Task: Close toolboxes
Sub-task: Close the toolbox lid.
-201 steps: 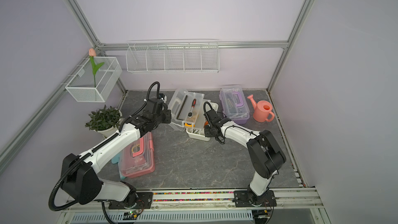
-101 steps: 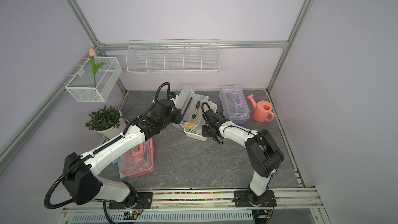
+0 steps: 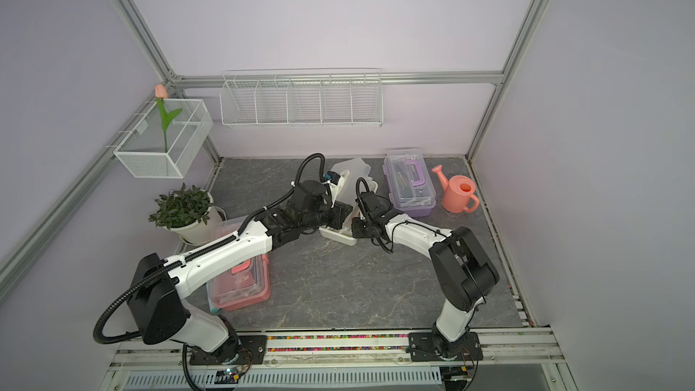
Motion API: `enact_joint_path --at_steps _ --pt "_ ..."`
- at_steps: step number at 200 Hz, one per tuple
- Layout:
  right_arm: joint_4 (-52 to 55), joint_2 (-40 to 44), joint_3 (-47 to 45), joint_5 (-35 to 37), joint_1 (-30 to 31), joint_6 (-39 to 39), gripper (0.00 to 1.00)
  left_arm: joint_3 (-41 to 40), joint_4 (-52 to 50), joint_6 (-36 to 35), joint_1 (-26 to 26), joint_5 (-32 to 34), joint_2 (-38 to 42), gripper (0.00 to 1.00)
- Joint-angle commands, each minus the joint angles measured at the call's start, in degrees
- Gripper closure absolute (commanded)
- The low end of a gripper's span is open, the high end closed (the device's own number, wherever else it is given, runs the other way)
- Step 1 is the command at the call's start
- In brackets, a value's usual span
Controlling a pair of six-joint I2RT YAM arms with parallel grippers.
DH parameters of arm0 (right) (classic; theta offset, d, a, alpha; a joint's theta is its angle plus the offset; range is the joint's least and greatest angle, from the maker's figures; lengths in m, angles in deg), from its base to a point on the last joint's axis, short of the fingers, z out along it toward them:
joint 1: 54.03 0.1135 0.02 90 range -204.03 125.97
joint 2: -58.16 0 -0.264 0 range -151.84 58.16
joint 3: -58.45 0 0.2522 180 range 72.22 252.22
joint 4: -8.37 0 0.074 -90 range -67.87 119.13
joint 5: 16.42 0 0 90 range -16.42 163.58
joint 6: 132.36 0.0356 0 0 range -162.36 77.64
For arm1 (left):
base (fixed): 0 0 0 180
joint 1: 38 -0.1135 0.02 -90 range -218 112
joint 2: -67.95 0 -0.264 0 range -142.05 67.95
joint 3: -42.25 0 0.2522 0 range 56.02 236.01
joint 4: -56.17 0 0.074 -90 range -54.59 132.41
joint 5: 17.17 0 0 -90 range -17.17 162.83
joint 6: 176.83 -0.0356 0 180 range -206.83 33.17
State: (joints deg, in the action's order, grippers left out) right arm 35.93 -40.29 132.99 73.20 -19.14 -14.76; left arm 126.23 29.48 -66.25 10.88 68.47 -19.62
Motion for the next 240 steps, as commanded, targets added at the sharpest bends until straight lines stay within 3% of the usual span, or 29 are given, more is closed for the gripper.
enact_joint_path --at_steps 1,66,113,135,153,168,240 --pt "-0.6 1.7 -2.0 -2.0 -0.6 -1.3 0.62 0.9 1.6 1.7 -0.3 -1.4 0.8 0.81" --pt "-0.3 7.7 -5.7 -3.7 -2.5 -1.1 0.54 0.2 0.7 1.4 -0.6 8.2 4.6 0.7" --pt "1.7 10.8 -7.0 -3.4 -3.8 -1.7 0.52 -0.1 1.5 2.4 -4.1 8.1 3.7 0.62" --pt "2.7 12.2 -7.6 -3.5 -4.9 -2.1 0.51 0.1 2.2 2.9 -6.2 6.3 2.5 0.52" --pt "3.2 13.3 -8.0 -4.3 -5.9 -2.4 0.49 0.9 2.0 2.7 -7.0 5.9 1.5 0.34" --pt "3.4 14.2 -8.2 -4.9 -6.8 -2.5 0.48 1.8 1.9 2.2 -7.3 5.9 0.6 0.25" --pt "4.7 17.0 -8.5 -5.5 -12.0 -3.3 0.47 15.0 -5.7 -1.9 -7.6 2.9 -13.4 0.23"
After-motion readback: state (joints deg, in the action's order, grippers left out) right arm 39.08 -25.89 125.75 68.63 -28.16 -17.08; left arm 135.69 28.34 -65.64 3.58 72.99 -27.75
